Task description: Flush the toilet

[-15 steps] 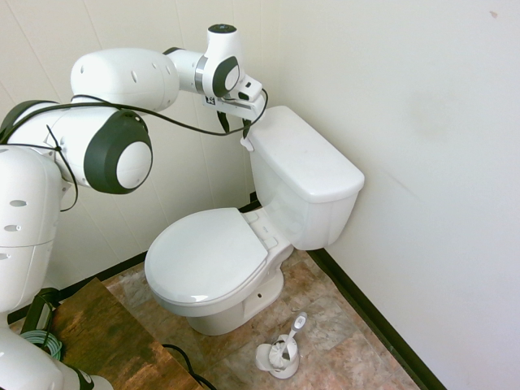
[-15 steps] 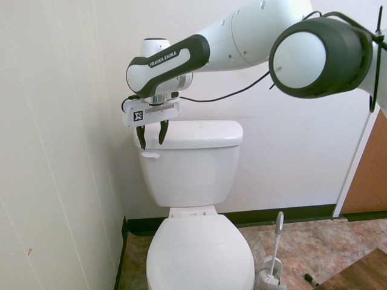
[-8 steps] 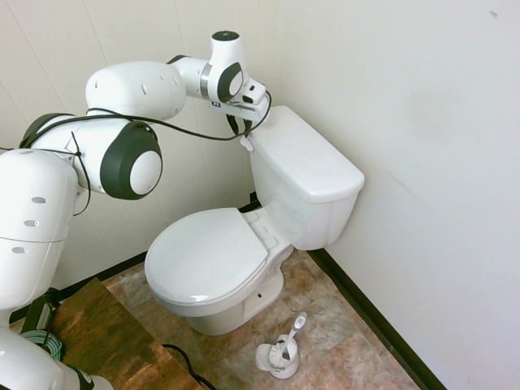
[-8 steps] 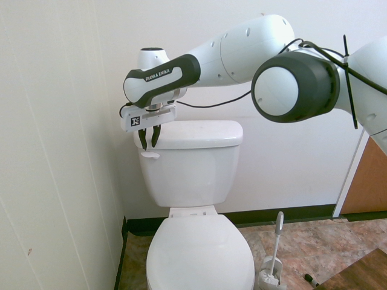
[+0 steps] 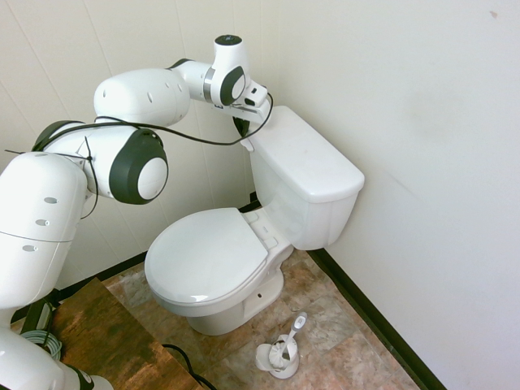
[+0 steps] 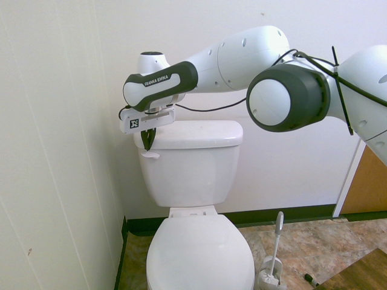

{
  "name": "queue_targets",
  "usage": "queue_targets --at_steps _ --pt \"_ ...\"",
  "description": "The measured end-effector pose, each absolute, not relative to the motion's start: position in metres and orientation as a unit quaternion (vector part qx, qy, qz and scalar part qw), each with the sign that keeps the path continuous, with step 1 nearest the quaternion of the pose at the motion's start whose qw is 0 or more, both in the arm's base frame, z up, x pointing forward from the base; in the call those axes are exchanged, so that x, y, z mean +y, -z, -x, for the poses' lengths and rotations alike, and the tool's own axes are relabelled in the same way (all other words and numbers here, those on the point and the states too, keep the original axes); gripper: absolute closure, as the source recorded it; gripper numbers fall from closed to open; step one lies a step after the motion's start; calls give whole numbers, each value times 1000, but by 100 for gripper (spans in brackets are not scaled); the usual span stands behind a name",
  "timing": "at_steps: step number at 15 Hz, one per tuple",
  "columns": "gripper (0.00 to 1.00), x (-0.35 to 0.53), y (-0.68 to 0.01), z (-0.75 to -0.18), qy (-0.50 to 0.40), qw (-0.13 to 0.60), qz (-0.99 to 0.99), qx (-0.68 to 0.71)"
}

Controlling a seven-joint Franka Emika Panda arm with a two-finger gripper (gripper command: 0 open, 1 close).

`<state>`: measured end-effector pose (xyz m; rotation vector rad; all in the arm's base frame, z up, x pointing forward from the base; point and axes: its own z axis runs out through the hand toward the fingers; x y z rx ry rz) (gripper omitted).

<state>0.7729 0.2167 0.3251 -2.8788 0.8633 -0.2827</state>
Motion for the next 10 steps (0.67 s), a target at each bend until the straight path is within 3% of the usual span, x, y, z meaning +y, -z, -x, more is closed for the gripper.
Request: queue_targets --at_steps 10 --pt "100 218 -283 -777 73 74 950 296"
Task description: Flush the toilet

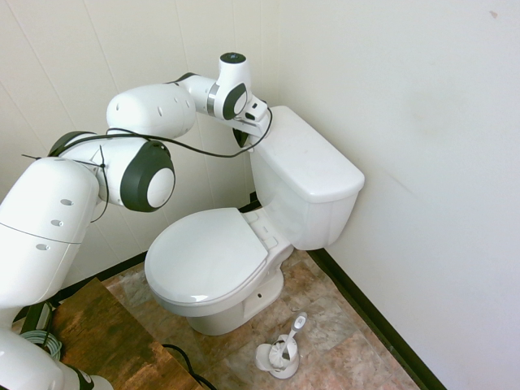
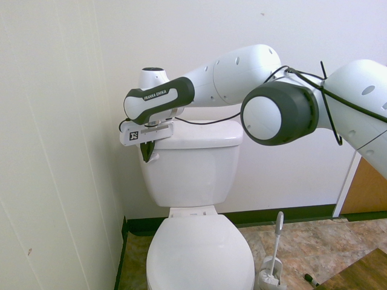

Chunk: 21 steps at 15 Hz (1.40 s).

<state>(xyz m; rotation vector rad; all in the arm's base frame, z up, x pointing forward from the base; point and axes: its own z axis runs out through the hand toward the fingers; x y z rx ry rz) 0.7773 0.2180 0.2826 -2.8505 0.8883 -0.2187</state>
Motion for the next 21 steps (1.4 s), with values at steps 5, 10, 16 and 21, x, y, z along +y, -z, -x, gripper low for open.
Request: queue_targets --at_steps 5,10,16,21 --pt "100 216 -295 -777 71 74 948 302" --pt "100 203 -341 -760 63 59 949 305" --pt "100 175 -378 -720 43 49 945 320" --pt "100 152 -403 -679 51 50 939 335"
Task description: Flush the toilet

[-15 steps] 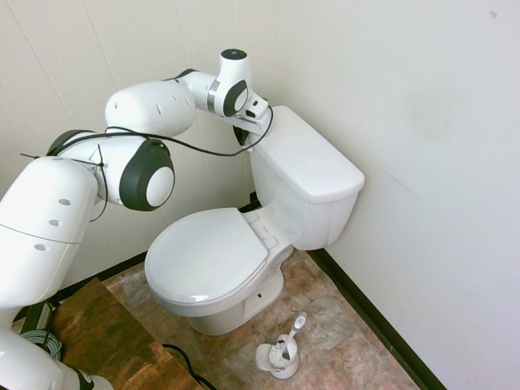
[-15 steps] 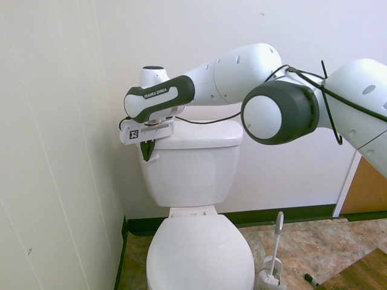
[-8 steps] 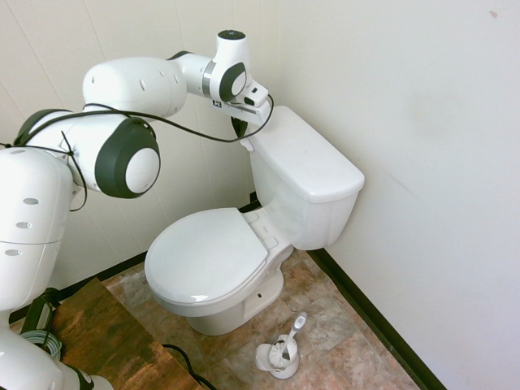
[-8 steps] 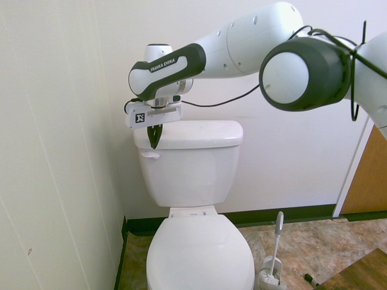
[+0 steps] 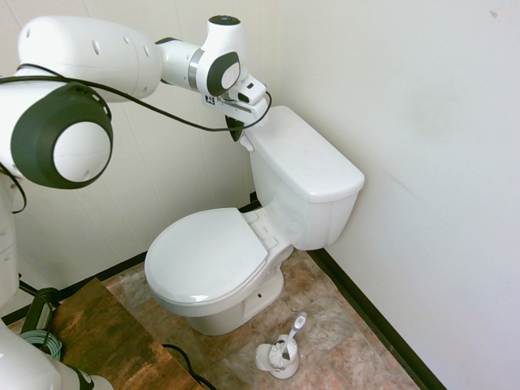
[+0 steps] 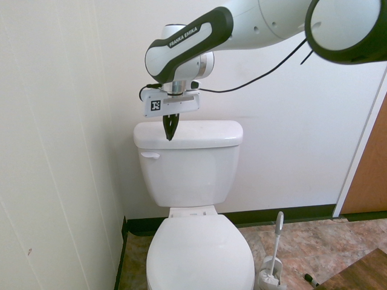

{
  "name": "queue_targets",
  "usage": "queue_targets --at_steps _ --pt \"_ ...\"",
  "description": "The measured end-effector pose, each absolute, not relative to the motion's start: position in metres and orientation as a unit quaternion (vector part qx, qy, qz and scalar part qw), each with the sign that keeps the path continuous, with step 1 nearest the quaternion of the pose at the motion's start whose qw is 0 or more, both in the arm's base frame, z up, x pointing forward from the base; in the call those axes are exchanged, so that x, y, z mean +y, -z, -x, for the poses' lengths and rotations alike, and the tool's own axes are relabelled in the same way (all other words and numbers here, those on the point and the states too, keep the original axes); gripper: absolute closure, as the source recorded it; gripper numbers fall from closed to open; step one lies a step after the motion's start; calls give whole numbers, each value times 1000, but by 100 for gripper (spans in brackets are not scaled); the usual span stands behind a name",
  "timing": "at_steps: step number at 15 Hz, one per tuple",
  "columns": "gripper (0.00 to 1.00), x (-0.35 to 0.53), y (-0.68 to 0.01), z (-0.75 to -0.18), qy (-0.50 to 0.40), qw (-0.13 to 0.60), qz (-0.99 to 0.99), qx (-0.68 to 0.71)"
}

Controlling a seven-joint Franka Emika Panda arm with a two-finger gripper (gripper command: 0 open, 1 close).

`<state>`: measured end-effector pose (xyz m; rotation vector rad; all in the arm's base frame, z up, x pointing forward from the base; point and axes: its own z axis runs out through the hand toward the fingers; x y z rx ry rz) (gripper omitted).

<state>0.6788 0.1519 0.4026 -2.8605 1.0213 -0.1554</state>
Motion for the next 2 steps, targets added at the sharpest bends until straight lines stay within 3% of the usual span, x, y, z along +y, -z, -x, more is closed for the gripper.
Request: queue_targets --at_steps 2 --pt "100 141 -399 -662 53 58 936 343"
